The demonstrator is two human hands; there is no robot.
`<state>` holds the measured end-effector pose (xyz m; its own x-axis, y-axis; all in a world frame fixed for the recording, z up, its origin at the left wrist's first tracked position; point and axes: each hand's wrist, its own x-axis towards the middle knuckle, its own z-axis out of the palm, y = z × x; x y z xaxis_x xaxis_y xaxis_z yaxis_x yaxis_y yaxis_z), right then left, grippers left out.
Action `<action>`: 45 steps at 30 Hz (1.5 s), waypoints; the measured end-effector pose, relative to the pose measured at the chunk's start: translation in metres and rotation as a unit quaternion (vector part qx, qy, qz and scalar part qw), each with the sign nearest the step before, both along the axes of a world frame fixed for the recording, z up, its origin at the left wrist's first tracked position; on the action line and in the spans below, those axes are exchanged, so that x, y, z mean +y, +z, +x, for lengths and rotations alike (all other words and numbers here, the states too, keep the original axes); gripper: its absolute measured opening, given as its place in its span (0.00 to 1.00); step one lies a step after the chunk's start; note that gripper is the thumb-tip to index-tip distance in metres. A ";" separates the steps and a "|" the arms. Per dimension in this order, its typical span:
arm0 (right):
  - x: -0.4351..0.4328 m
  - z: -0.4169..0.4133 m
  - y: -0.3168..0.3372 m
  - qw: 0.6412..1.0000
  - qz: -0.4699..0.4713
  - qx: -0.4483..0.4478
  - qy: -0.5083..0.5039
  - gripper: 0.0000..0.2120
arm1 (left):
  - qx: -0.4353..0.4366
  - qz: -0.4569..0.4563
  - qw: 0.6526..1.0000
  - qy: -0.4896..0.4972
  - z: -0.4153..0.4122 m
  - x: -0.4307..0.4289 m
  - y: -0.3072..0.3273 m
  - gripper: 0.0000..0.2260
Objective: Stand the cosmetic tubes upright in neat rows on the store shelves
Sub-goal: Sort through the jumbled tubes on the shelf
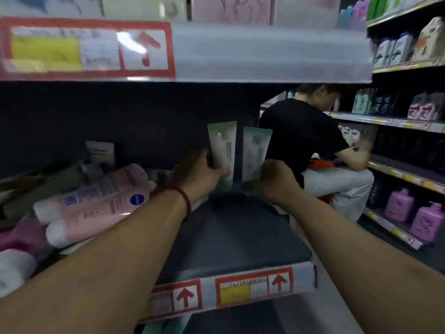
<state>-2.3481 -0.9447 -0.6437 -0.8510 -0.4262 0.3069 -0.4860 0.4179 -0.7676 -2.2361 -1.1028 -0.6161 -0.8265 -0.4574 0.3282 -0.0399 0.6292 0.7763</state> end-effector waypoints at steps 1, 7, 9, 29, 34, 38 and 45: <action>-0.007 -0.010 -0.001 1.000 0.003 -0.002 0.004 0.19 | -0.008 -0.034 0.999 0.015 -0.007 -0.004 -0.005 0.15; -0.026 -0.036 -0.029 0.996 0.080 0.032 0.026 0.12 | -0.053 -0.199 0.977 0.054 -0.012 -0.006 -0.028 0.14; -0.024 -0.037 -0.033 0.997 0.059 0.032 0.031 0.12 | -0.055 -0.195 0.977 0.062 -0.015 -0.007 -0.028 0.14; -0.028 -0.043 -0.041 0.998 0.039 0.059 0.004 0.24 | -0.070 -0.155 0.979 0.108 -0.040 -0.015 -0.032 0.16; -0.028 -0.035 -0.038 0.998 0.027 0.058 0.005 0.24 | -0.063 -0.150 0.981 0.105 -0.041 -0.017 -0.033 0.16; -0.027 -0.033 -0.037 0.998 0.036 0.055 0.009 0.24 | -0.067 -0.151 0.981 0.106 -0.041 -0.017 -0.034 0.17; -0.030 -0.032 -0.035 0.997 0.053 0.054 0.011 0.24 | -0.075 -0.162 0.979 0.103 -0.040 -0.016 -0.032 0.16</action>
<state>-2.3802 -0.9746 -0.6786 -0.8057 -0.4791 0.3483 -0.5732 0.4827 -0.6621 -2.2759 -1.1187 -0.6479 -0.7781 -0.5109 0.3655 -0.2897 0.8081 0.5128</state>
